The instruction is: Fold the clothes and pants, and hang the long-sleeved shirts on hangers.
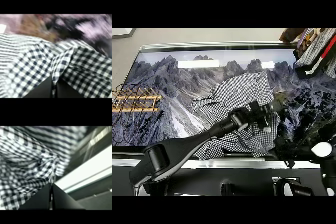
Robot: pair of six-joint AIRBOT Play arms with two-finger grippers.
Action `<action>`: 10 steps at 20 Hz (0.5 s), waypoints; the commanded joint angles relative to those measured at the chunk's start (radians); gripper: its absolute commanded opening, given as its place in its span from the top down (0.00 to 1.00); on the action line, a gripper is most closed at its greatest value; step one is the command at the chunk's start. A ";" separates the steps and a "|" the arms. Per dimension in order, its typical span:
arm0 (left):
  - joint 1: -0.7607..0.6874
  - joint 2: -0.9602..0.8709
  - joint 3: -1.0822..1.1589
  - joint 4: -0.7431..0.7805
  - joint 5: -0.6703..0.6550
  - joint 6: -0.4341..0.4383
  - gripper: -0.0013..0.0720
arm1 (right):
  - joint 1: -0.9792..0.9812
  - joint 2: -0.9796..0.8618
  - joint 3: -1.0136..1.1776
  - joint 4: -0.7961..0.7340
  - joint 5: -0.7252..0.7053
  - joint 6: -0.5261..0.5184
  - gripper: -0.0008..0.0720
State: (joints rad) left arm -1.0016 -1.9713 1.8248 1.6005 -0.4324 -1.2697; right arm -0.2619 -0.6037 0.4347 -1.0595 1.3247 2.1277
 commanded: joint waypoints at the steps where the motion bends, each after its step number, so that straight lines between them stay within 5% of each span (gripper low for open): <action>1: 0.067 0.055 0.085 0.001 -0.127 -0.126 0.96 | -0.001 -0.029 0.232 -0.095 -0.060 -0.019 0.95; 4: 0.164 0.126 0.145 0.001 -0.175 -0.260 0.96 | 0.000 -0.220 0.536 -0.058 -0.052 -0.077 0.95; 10: 0.356 0.306 0.219 0.001 -0.178 -0.268 0.96 | 0.117 -0.655 1.283 0.060 -0.081 -0.196 0.95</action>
State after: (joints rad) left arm -0.7292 -1.7458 2.0182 1.6012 -0.5980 -1.5120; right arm -0.2184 -1.0821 1.3823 -1.0374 1.2648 1.9804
